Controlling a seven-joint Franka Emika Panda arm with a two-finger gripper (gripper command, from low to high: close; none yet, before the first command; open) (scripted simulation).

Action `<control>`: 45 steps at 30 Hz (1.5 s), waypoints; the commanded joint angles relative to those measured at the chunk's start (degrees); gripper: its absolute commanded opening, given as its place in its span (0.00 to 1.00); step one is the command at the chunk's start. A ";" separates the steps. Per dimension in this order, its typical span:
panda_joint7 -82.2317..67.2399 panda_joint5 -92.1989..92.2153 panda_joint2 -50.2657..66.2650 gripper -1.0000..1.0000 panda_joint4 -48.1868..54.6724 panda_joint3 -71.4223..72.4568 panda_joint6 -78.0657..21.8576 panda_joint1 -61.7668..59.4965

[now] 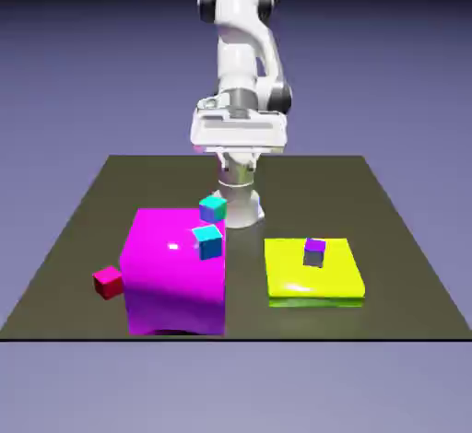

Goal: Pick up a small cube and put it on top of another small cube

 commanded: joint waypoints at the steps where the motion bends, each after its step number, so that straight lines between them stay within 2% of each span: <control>1: 1.84 1.00 1.65 0.50 0.84 0.73 -0.81 -2.08; 2: 3.71 2.03 3.30 0.50 1.67 1.47 -1.61 -4.15; 21: -34.12 -37.77 32.56 0.50 23.40 11.65 -17.52 -42.95; 26: -38.52 -43.77 40.50 0.50 28.72 14.65 -21.70 -53.32; 45: 8.24 -7.48 46.65 0.50 27.91 18.96 -23.80 -59.96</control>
